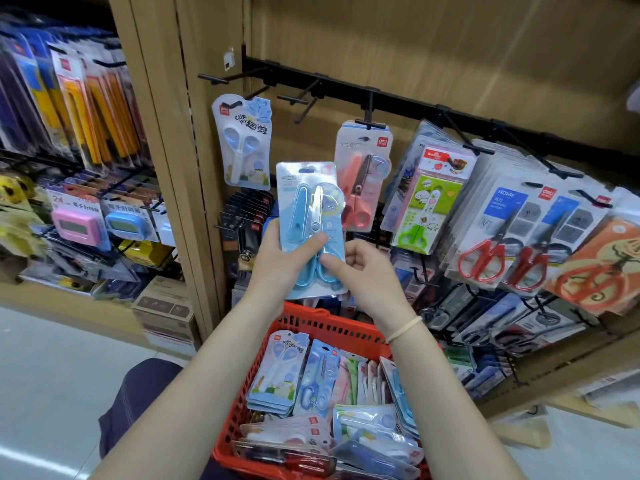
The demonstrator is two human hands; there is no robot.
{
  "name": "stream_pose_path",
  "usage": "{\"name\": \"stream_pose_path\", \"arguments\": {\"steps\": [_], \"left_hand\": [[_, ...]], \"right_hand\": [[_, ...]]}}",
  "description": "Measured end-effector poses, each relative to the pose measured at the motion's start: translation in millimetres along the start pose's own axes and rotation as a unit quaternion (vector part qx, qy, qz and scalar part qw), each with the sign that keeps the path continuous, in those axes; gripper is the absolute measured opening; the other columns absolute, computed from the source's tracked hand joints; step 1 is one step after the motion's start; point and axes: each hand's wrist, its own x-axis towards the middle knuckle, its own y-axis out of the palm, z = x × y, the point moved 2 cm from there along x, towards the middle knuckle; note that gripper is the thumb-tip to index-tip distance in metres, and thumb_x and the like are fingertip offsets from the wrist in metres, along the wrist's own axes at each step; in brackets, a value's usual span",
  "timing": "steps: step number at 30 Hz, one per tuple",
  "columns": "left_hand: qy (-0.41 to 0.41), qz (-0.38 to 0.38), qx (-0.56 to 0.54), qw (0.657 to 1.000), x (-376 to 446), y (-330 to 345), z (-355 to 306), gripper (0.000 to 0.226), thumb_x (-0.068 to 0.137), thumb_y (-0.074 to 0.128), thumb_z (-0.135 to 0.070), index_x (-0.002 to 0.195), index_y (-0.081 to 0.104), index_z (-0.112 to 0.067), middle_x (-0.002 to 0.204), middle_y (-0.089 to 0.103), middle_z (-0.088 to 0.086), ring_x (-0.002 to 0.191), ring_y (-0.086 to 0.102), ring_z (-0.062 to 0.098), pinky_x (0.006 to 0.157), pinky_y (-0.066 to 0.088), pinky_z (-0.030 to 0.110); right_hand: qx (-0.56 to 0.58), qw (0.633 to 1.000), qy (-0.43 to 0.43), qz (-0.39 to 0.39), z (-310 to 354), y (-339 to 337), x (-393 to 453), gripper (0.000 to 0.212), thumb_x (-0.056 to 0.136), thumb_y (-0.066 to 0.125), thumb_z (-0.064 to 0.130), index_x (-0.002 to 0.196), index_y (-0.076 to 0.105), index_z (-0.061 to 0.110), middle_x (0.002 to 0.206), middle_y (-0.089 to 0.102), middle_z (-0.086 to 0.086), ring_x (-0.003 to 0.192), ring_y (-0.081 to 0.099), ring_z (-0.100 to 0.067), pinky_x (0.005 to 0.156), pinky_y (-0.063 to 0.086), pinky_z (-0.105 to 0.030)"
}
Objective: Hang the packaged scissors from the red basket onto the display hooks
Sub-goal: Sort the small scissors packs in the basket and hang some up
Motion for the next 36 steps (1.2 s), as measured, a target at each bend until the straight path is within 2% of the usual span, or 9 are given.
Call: {"name": "stream_pose_path", "arguments": {"steps": [2,4,9,13,15,22,31,33,36], "left_hand": [[0.002,0.000,0.004,1.000,0.7,-1.7,-0.5,0.034,0.089,0.079,-0.027,0.117,0.060,-0.030,0.116,0.075,-0.003,0.107,0.073,0.020,0.098,0.057,0.053],[0.010,0.000,0.010,1.000,0.1,-3.4,-2.1,0.029,0.094,0.074,-0.031,0.119,0.059,-0.033,0.116,0.074,-0.008,0.109,0.072,0.014,0.099,0.057,0.049],[0.021,0.002,0.036,0.999,-1.0,-12.3,0.5,0.033,0.099,0.068,-0.029,0.129,0.056,-0.031,0.125,0.071,-0.006,0.116,0.068,0.016,0.104,0.052,0.051],[0.022,-0.026,0.028,0.999,-3.1,-24.0,6.3,0.024,0.100,0.066,-0.023,0.119,0.056,-0.034,0.120,0.071,-0.004,0.111,0.071,0.021,0.095,0.058,0.046],[0.021,-0.038,0.013,0.999,-3.9,-28.0,5.2,0.023,0.100,0.065,-0.021,0.119,0.056,-0.032,0.120,0.071,-0.004,0.109,0.072,0.020,0.090,0.060,0.042],[0.032,-0.053,-0.003,0.998,-3.6,-30.5,-3.7,0.024,0.099,0.066,-0.021,0.119,0.056,-0.030,0.120,0.072,-0.004,0.106,0.073,0.018,0.090,0.060,0.043],[0.031,-0.047,0.000,0.998,-6.0,-25.1,-4.9,0.031,0.097,0.070,-0.020,0.123,0.055,-0.027,0.120,0.072,-0.003,0.106,0.073,0.018,0.087,0.061,0.042],[0.034,-0.043,0.001,0.999,-6.7,-22.0,-6.1,0.033,0.096,0.070,-0.020,0.124,0.054,-0.025,0.119,0.072,-0.003,0.105,0.073,0.017,0.083,0.062,0.037],[0.030,-0.036,0.000,0.999,-7.1,-19.5,-7.0,0.032,0.095,0.072,-0.019,0.121,0.055,-0.026,0.120,0.072,-0.001,0.104,0.074,0.019,0.084,0.063,0.040]], "right_hand": [[0.022,1.000,0.002,0.000,-2.2,-3.1,1.1,0.017,0.095,0.070,0.025,0.100,0.062,0.011,0.090,0.068,-0.014,0.075,0.064,-0.018,0.064,0.055,-0.043],[0.062,0.998,0.003,0.002,-1.7,-4.4,1.5,0.009,0.099,0.063,0.020,0.100,0.056,0.014,0.089,0.070,-0.010,0.068,0.066,-0.016,0.054,0.053,-0.034],[0.111,0.992,-0.010,-0.059,0.4,-11.2,2.3,0.010,0.102,0.058,0.020,0.103,0.051,0.013,0.088,0.074,-0.011,0.063,0.067,-0.024,0.043,0.051,-0.031],[0.104,0.987,-0.029,-0.118,4.4,-23.1,9.5,0.006,0.102,0.058,0.017,0.104,0.053,0.017,0.077,0.074,0.009,0.065,0.067,-0.009,0.048,0.054,-0.026],[0.097,0.986,-0.035,-0.132,6.4,-25.9,13.8,0.006,0.102,0.058,0.016,0.102,0.052,0.019,0.074,0.072,0.012,0.063,0.064,-0.009,0.045,0.053,-0.026],[0.081,0.984,-0.037,-0.154,8.3,-22.3,19.2,0.011,0.102,0.058,0.017,0.096,0.050,0.022,0.077,0.069,0.008,0.061,0.060,-0.006,0.044,0.050,-0.022],[0.070,0.981,-0.031,-0.176,2.8,-22.8,25.5,0.011,0.100,0.063,0.024,0.097,0.054,0.020,0.078,0.068,0.000,0.070,0.060,-0.014,0.048,0.047,-0.015],[0.067,0.982,-0.023,-0.175,-1.6,-22.5,29.5,0.013,0.099,0.064,0.027,0.095,0.054,0.020,0.080,0.067,-0.005,0.072,0.058,-0.018,0.052,0.050,-0.020],[0.072,0.983,0.009,-0.166,-12.7,-23.2,29.5,0.020,0.098,0.065,0.032,0.098,0.055,0.015,0.085,0.066,-0.009,0.066,0.062,-0.022,0.062,0.055,-0.038]]}}
